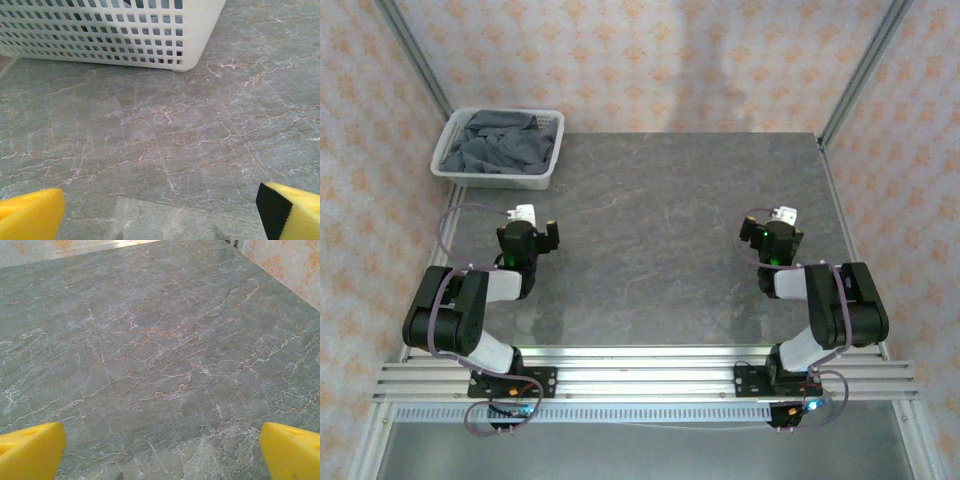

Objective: Fold the inside-out t-shirt
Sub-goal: Pick up the T-shirt from the basket.

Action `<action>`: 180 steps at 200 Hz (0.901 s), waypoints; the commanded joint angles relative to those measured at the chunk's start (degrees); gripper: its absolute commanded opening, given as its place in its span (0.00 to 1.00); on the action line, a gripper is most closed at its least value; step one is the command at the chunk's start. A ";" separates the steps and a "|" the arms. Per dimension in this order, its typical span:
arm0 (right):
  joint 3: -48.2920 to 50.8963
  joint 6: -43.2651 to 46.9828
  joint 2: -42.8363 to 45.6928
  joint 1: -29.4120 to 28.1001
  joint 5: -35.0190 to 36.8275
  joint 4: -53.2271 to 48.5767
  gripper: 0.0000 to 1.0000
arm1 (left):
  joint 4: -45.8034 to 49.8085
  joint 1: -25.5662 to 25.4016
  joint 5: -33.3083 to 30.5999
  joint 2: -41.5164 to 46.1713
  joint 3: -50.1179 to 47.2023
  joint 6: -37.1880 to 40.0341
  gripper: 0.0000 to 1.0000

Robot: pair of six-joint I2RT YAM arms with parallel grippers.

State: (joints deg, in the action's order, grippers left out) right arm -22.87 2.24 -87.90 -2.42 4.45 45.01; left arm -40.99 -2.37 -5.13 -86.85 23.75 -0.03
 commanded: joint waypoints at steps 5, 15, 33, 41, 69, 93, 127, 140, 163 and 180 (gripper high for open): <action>-0.88 0.57 0.66 0.24 -0.82 0.01 0.99 | -0.85 -0.27 -0.50 1.16 1.04 0.60 1.00; -0.90 0.57 0.69 0.22 -0.82 0.14 0.99 | -0.86 -0.31 -0.50 1.16 1.08 0.58 1.00; -0.98 0.57 0.54 0.22 -0.84 -0.01 0.99 | -0.87 -0.28 -0.50 1.16 1.04 0.60 1.00; -1.02 0.57 0.56 0.22 -0.84 -0.01 0.99 | -0.90 -0.27 -0.48 1.16 1.08 0.60 1.00; -0.95 0.58 0.61 0.22 -0.84 -0.01 0.99 | -0.85 -0.27 -0.50 1.16 1.04 0.61 1.00; -0.95 0.50 0.57 0.29 -0.92 0.00 0.99 | -0.90 -0.27 -0.49 1.16 1.11 0.55 1.00; -0.77 0.53 0.77 0.48 -1.29 0.12 0.99 | -0.87 -0.31 -0.50 1.16 1.07 0.56 1.00; -0.61 0.50 1.11 0.48 -1.29 0.46 0.99 | -0.86 -0.27 -0.49 1.16 1.06 0.56 1.00; 0.41 -0.13 10.23 -0.55 2.71 -5.02 0.99 | -0.91 -0.26 -0.50 1.16 1.04 0.58 1.00; -0.46 -8.44 22.50 -0.84 8.99 -18.02 0.99 | -0.88 -0.18 -0.46 1.16 1.04 0.54 1.00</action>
State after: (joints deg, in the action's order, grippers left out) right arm -22.57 1.56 -80.12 -2.74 5.43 39.07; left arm -40.97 -2.37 -5.13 -86.85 23.75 -0.03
